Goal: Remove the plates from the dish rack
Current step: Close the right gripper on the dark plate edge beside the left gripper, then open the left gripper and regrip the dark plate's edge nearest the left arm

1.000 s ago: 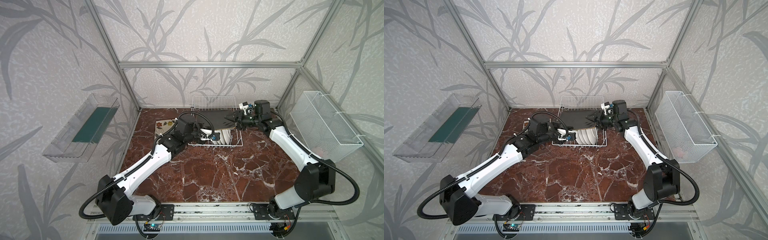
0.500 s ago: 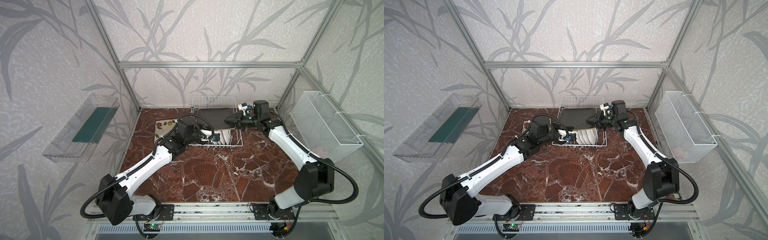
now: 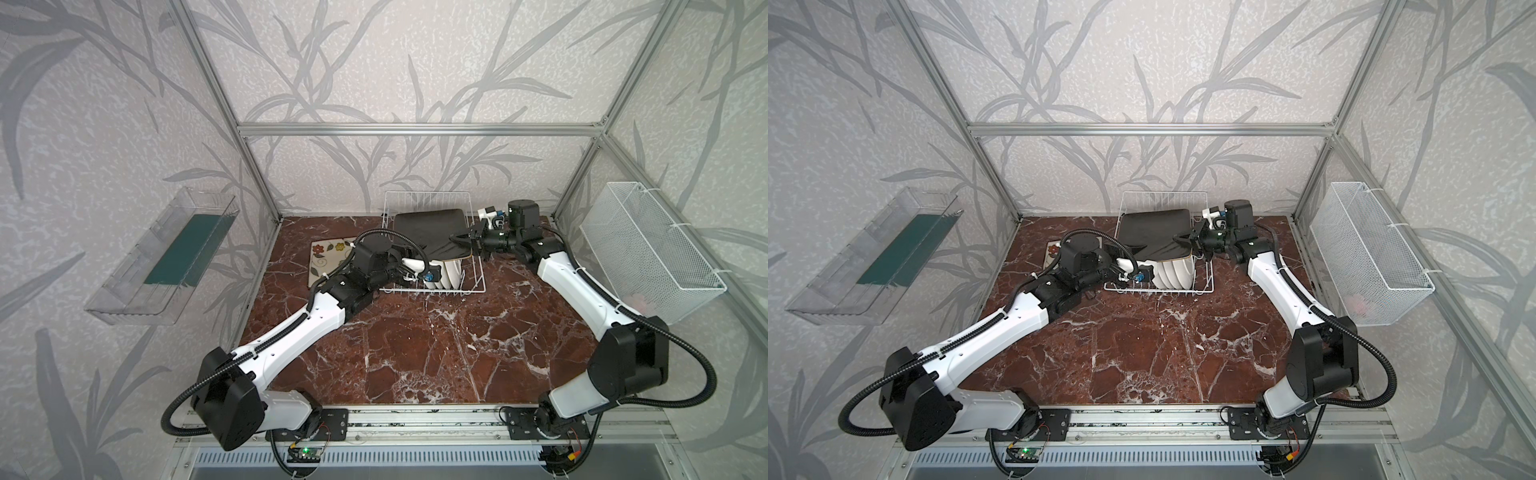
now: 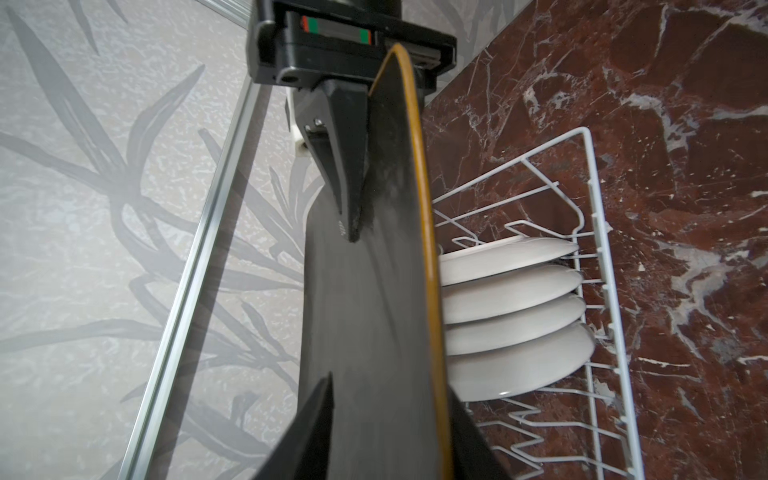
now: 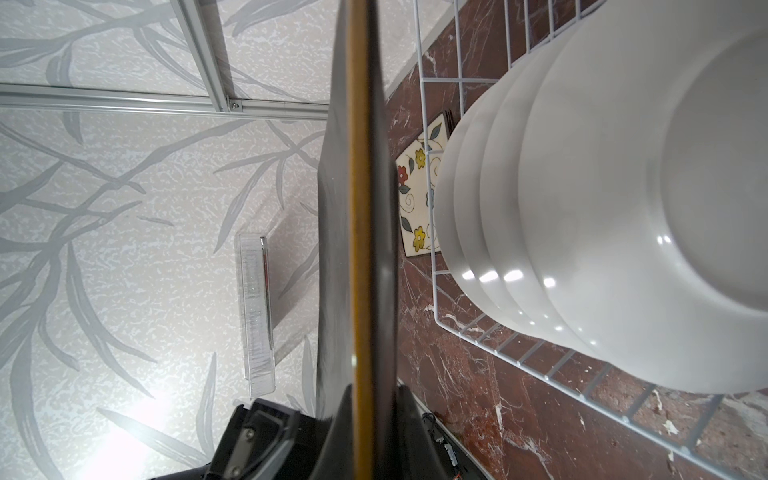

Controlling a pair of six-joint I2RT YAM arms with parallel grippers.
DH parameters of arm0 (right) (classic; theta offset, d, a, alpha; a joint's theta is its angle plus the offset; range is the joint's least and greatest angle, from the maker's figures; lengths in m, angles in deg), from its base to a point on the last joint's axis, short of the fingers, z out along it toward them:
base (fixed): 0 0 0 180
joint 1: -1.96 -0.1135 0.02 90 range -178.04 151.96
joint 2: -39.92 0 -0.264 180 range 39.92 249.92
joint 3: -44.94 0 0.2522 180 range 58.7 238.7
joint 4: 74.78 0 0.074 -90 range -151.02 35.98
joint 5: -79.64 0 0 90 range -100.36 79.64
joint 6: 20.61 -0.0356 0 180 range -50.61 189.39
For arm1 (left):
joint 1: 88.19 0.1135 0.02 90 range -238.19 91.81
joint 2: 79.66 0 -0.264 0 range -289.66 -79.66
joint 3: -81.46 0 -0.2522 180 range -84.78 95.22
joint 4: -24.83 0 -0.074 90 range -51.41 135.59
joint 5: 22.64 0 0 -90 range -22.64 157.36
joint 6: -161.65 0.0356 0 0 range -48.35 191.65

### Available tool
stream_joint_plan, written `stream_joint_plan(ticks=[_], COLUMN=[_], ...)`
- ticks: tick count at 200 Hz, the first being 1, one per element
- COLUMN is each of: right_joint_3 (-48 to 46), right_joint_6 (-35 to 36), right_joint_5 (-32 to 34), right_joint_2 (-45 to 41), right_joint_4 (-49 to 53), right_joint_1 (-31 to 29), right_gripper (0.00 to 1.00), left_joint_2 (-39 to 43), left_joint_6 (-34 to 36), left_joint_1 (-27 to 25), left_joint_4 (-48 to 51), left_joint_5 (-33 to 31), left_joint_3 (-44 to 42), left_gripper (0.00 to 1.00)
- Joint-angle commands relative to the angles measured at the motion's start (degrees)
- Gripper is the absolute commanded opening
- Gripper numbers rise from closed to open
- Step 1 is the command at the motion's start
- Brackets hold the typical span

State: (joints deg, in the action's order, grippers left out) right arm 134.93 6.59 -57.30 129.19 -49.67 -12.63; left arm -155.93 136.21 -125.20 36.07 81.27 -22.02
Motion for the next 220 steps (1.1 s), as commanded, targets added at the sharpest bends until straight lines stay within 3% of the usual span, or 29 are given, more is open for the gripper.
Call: stream_joint_plan(ticks=[1, 13, 17, 20, 46, 79, 130, 158, 176, 200, 220], right_joint_3=[-0.20, -0.06, -0.05, -0.10, -0.03, -0.99, -2.70, -3.86, -4.70, -5.66, -6.04], right_joint_6=[1.15, 0.45, 0.26, 0.07, -0.98, -1.88, -0.88, -0.82, -0.65, -0.20, 0.88], right_joint_5=[-1.66, -1.54, -1.57, -1.52, -1.17, 0.08, 1.28, 1.15, 0.85, -0.16, -0.82], right_joint_2=[-1.03, -1.11, -1.12, -1.20, -1.69, -3.09, -4.98, -5.25, -5.16, -5.21, -5.51], right_joint_4=[-7.95, -8.85, -9.08, -9.40, -11.41, -14.94, -15.94, -17.01, -18.57, -21.47, -22.40], right_joint_1=[-0.18, -0.02, 0.04, 0.08, 0.50, 1.31, 3.44, 4.20, 4.31, 4.31, 4.32], right_gripper=[0.00, 0.00, 0.00, 0.00, 0.00, 0.00, 0.00, 0.00, 0.00, 0.00, 0.00], left_joint_2=[1.62, 1.65, 1.67, 1.72, 2.48, 4.29, 8.32, 9.12, 7.98, 3.97, 0.70], left_joint_6=[-3.34, -3.65, -3.79, -3.93, -5.54, -14.74, -34.21, -48.21, -57.91, -66.12, -72.01], left_joint_1=[-0.02, -0.05, -0.01, 0.01, 0.18, 1.39, 7.15, 11.38, 14.20, 17.14, 19.08], left_joint_4=[-10.09, -10.13, -10.13, -9.97, -9.80, -7.29, -1.01, -0.37, 0.72, 9.73, 12.86], left_joint_5=[-0.27, -0.76, -0.88, -1.07, -1.70, -0.71, 4.04, 5.25, 6.14, 8.11, 14.22], left_joint_3=[0.71, 0.44, 0.43, 0.37, -0.26, 0.55, 3.11, 4.18, 5.41, 11.76, 15.06], left_gripper=[0.63, 0.72, 0.95, 0.99, 1.00, 0.99, 0.99, 0.99, 0.99, 0.99, 0.99])
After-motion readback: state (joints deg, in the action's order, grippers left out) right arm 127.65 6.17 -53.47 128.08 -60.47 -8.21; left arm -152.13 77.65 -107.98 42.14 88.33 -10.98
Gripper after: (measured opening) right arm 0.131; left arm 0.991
